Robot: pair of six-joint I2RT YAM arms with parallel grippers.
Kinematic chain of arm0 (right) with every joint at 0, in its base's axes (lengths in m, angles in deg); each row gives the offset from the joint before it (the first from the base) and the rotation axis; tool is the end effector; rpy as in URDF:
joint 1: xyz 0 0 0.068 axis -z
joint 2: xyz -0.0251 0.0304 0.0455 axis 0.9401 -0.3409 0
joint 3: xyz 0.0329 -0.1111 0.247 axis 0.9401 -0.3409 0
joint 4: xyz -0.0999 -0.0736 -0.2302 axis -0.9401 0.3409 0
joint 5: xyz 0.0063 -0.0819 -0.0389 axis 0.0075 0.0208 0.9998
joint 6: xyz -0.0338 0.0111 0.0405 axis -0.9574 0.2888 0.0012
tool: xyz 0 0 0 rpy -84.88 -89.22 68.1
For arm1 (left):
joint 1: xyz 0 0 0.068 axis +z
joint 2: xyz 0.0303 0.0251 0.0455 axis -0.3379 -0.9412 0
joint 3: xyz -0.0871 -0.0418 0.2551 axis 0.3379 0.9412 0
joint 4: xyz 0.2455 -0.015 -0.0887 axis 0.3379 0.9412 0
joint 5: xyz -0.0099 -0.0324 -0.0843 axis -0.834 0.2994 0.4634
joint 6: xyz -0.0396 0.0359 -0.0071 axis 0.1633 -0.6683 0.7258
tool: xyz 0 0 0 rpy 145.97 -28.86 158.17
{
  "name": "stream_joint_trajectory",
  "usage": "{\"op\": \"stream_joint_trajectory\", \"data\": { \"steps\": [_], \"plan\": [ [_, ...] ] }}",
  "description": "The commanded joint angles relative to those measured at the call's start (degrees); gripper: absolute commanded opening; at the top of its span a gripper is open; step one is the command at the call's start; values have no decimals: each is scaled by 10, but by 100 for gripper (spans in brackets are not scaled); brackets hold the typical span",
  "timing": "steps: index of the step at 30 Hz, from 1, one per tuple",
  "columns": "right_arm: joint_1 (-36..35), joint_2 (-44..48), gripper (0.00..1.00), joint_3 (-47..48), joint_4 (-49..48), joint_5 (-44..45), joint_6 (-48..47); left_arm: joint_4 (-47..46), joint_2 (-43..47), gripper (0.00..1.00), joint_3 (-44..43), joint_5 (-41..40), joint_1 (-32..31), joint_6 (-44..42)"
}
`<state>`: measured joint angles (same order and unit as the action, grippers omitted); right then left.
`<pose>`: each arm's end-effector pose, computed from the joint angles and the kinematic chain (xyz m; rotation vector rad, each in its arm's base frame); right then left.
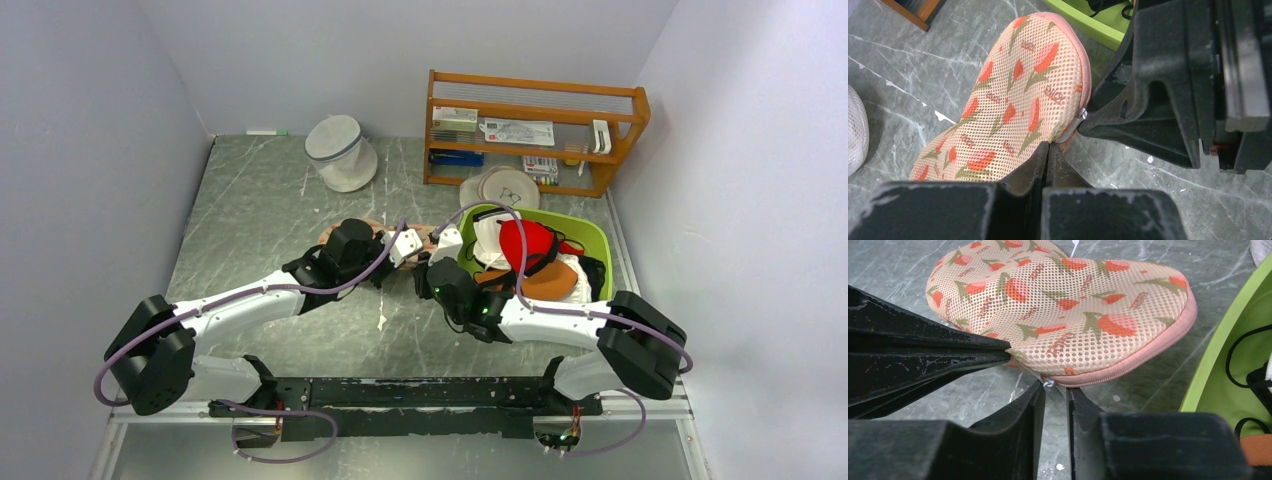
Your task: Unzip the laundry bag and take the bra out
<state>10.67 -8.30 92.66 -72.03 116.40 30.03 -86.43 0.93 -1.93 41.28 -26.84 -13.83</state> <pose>0.1563 0.2301 0.2019 -0.1852 1.9711 0.5059 0.1928 -0.2094 0.2388 1.1448 1.7500 -0.4391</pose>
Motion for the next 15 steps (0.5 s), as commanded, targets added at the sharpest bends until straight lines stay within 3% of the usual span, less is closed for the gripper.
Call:
{"op": "stream_joint_trajectory", "data": {
  "steps": [1,9,15],
  "plan": [
    [-5,6,17,12,8,44,0,-7,-4,7,-24,-5,4,3],
    [-4,17,1,6,27,64,-8,-6,-5,7,-25,-5,4,1],
    [6,22,0,8,34,70,-23,-8,-4,7,-22,-5,4,-2]
  ]
}}
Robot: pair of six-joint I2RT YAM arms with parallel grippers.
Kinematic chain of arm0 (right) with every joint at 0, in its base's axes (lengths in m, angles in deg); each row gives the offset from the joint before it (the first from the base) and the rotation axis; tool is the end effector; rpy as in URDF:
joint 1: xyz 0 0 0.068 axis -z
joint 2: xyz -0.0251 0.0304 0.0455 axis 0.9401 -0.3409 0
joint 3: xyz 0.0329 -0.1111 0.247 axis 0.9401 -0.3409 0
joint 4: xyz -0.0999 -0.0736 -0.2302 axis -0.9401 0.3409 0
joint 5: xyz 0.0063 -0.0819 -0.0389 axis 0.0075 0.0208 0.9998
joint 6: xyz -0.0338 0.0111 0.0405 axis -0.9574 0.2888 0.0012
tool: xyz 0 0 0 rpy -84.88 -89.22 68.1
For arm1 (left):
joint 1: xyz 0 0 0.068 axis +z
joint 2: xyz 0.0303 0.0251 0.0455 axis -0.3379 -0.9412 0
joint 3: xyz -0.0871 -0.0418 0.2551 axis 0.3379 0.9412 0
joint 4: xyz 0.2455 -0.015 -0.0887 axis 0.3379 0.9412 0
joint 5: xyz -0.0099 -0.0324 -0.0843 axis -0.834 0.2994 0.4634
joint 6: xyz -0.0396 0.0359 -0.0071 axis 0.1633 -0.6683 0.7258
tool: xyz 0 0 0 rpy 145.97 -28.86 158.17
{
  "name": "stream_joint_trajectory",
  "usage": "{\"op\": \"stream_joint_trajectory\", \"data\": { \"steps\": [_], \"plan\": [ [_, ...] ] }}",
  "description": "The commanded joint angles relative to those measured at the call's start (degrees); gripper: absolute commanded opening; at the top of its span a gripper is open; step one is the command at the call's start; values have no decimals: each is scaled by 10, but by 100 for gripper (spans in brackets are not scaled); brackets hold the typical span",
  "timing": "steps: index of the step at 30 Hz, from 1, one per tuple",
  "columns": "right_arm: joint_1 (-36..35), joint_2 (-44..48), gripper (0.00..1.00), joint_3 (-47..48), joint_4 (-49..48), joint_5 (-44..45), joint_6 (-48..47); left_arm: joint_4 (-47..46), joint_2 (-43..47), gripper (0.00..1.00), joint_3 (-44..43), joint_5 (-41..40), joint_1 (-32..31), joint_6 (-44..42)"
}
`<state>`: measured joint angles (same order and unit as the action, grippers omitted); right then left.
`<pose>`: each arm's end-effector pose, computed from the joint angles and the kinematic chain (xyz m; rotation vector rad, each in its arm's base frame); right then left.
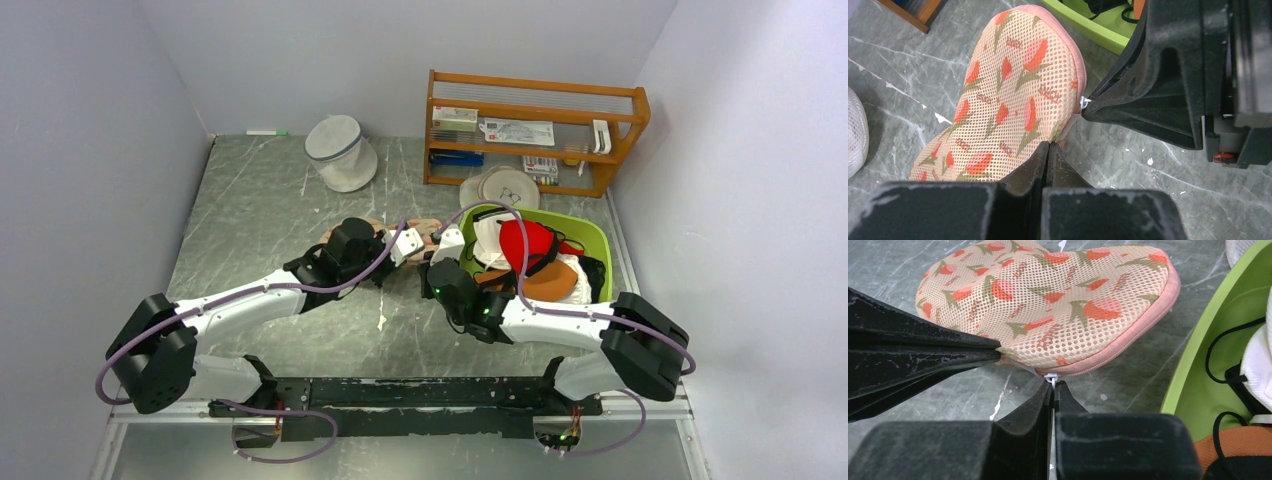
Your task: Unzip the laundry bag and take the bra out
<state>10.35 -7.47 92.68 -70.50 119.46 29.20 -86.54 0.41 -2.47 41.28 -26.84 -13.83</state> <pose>0.1548 0.2272 0.2036 -0.1735 1.9614 0.4451 0.1945 -0.2111 0.2398 1.1437 1.7480 -0.4395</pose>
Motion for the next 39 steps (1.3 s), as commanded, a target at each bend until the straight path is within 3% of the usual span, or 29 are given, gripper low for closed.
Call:
{"op": "stream_joint_trajectory", "data": {
  "steps": [1,9,13,18,19,20,22,24,26,29,34,39],
  "plan": [
    [14,17,0,3,17,38,-17,-4,0,7,-18,-5,4,-2],
    [132,72,0,-37,5,-116,-62,-6,-3,7,-13,-16,4,-14],
    [205,75,0,-45,-4,-238,-114,-5,1,7,-11,-12,4,-16],
    [211,72,0,-17,8,-390,-175,13,-6,7,-23,40,4,-36],
    [211,74,0,-18,5,-408,-176,30,-11,12,-36,65,4,-38],
    [211,77,0,-21,1,-416,-173,49,-16,32,-49,87,4,-32],
    [211,82,0,-24,-2,-427,-163,69,-17,56,-61,140,7,-26],
    [211,85,0,-21,-1,-444,-151,61,-10,72,-52,171,9,-20],
    [209,86,0,-18,0,-461,-139,56,-2,86,-43,183,9,-19],
    [198,91,0,-23,-9,-467,-114,47,0,95,-39,186,9,-17],
    [175,92,0,-32,-33,-455,-85,54,-25,85,-50,162,9,-21],
    [155,77,0,-19,-17,-448,-91,60,-40,54,-56,85,9,-31]
  ]
}}
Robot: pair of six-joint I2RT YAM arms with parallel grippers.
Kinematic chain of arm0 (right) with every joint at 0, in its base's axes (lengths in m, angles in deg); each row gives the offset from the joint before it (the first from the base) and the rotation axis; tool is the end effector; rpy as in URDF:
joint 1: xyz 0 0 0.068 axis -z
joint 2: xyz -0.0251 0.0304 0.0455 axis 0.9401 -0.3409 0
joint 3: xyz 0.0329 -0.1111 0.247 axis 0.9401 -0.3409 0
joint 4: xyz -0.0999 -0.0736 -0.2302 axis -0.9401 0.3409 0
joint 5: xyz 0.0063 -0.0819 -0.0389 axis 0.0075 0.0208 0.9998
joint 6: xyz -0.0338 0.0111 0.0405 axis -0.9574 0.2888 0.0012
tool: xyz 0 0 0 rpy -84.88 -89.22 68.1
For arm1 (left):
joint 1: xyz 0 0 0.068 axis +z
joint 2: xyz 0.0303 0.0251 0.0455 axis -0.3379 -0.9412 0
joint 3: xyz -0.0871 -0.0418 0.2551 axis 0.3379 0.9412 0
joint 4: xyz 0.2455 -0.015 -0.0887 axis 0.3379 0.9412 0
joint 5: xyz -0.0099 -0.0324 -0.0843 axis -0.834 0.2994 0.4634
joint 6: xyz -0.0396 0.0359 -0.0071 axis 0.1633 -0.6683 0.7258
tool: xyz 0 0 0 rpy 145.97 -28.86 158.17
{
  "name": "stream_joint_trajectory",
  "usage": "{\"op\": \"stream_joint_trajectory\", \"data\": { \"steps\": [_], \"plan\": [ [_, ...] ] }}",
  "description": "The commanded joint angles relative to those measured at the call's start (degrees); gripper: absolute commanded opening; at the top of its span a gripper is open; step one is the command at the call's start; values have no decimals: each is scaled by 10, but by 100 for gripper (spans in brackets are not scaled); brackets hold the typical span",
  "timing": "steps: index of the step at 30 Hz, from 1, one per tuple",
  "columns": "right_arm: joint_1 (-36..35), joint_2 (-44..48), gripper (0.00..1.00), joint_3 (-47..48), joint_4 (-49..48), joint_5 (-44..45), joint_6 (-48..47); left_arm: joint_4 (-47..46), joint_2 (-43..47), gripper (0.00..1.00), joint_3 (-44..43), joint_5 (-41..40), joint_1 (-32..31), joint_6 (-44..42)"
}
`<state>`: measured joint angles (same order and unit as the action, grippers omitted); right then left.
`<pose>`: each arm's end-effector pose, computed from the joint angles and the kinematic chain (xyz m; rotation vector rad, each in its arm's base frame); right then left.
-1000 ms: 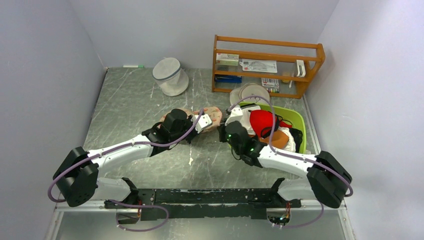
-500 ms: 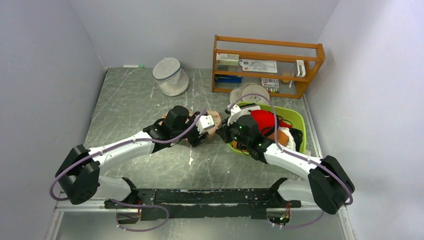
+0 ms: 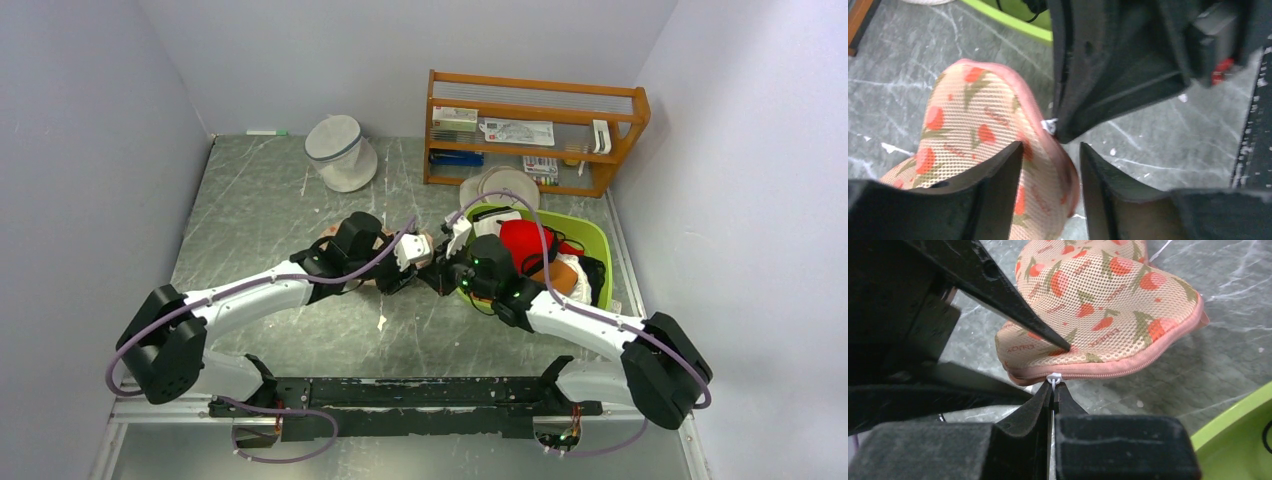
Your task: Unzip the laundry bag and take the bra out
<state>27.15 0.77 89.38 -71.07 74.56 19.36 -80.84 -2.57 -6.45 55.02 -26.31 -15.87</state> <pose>0.1824 0.1801 0.2194 -0.5695 1.9438 0.9121 0.1963 -0.2212 0.2406 1.3276 1.7266 -0.6563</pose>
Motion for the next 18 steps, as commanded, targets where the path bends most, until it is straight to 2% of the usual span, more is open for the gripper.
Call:
{"op": "stream_joint_trajectory", "data": {
  "steps": [1,6,9,10,14,18],
  "plan": [
    [-15,-4,0,12,-9,5,9,2,-8,49,-15,-56,4,-16],
    [-13,5,0,7,20,58,18,1,13,32,-6,-63,4,-40],
    [-10,-17,0,32,59,73,2,6,16,11,-5,-67,4,-52],
    [-8,-25,0,38,67,74,-1,7,18,7,-4,-70,4,-55],
    [12,-42,0,47,82,74,-11,1,30,7,5,-69,4,-68],
    [69,-57,0,44,72,48,-13,8,41,7,8,-64,4,-75]
  ]
}}
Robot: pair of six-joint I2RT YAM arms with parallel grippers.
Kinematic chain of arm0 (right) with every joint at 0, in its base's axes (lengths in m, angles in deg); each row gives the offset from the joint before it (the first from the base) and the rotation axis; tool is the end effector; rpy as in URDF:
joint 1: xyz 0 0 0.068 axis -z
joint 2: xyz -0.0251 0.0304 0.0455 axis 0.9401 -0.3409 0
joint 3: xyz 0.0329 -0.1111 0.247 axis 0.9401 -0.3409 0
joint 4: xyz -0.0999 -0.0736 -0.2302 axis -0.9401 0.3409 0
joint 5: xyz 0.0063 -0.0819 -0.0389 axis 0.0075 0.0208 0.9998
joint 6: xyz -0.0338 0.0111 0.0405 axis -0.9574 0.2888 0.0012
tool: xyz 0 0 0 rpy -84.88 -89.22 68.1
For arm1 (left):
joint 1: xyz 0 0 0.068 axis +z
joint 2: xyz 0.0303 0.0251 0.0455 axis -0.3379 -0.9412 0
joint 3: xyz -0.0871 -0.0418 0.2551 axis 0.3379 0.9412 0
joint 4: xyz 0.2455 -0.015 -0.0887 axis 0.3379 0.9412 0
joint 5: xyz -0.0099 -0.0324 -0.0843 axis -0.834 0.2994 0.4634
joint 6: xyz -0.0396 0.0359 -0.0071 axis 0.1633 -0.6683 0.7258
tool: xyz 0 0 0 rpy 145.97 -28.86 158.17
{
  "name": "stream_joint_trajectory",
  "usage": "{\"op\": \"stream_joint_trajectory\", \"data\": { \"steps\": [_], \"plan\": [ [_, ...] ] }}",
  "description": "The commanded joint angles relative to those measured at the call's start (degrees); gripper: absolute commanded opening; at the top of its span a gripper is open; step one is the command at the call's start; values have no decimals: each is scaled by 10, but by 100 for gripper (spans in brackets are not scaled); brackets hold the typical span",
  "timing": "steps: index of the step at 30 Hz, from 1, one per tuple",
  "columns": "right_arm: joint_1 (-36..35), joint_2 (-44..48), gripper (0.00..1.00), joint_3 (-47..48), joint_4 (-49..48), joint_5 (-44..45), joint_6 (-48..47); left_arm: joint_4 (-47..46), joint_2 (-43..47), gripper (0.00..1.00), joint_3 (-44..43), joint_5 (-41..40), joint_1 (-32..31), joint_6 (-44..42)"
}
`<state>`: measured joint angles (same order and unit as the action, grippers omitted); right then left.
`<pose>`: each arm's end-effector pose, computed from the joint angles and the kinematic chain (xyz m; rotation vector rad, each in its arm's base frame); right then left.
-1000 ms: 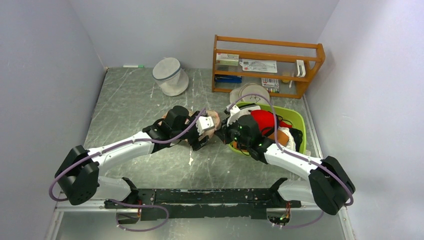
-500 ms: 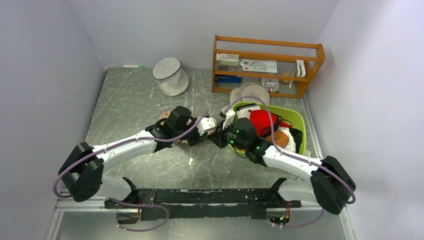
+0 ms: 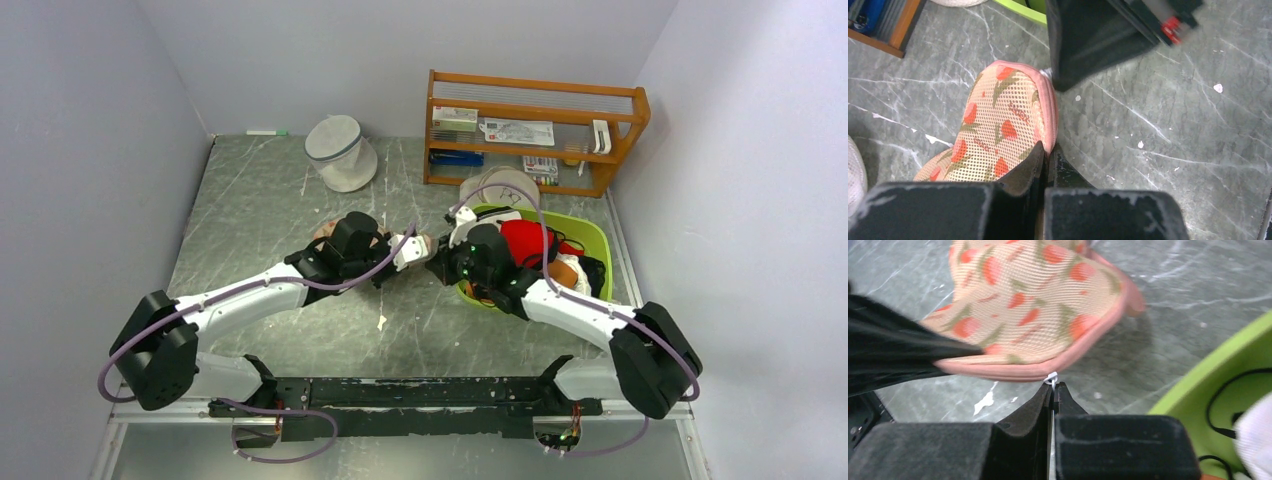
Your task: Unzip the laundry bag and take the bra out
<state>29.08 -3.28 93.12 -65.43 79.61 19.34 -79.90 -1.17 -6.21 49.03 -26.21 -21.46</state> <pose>0.2002 0.1801 0.2137 -0.4869 2.0549 0.7734 0.1967 -0.2157 0.2438 1.3504 1.6877 -0.4880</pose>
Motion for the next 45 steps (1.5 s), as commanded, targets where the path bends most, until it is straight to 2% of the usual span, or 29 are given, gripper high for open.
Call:
{"op": "stream_joint_trajectory", "data": {
  "steps": [1,8,9,13,14,17,19,24,27,31,36,45],
  "plan": [
    [74,-24,0,10,13,-22,-15,-5,30,7,10,-2,3,-22],
    [119,-84,0,50,6,-57,-50,-10,30,8,18,-15,3,-21],
    [118,-78,0,54,12,-62,-48,-12,28,14,18,-18,3,-20],
    [102,-26,0,24,-5,-74,-19,10,22,55,-2,3,3,-10],
    [95,-16,0,22,2,-69,-14,14,25,62,-4,22,3,-7],
    [72,13,0,11,15,-52,10,2,44,75,1,97,10,5],
    [50,31,0,2,20,-14,28,-9,51,80,6,104,11,16],
    [-10,48,0,-10,19,71,97,-24,56,84,10,113,10,32],
    [-49,46,0,-9,8,111,110,-26,53,81,9,100,10,32],
    [-70,37,0,8,13,116,116,-15,38,76,1,53,10,25],
    [-91,31,0,-2,-5,116,132,-16,34,78,7,53,7,24],
    [-104,42,0,18,18,115,117,6,-7,54,-20,51,6,19]
  ]
}}
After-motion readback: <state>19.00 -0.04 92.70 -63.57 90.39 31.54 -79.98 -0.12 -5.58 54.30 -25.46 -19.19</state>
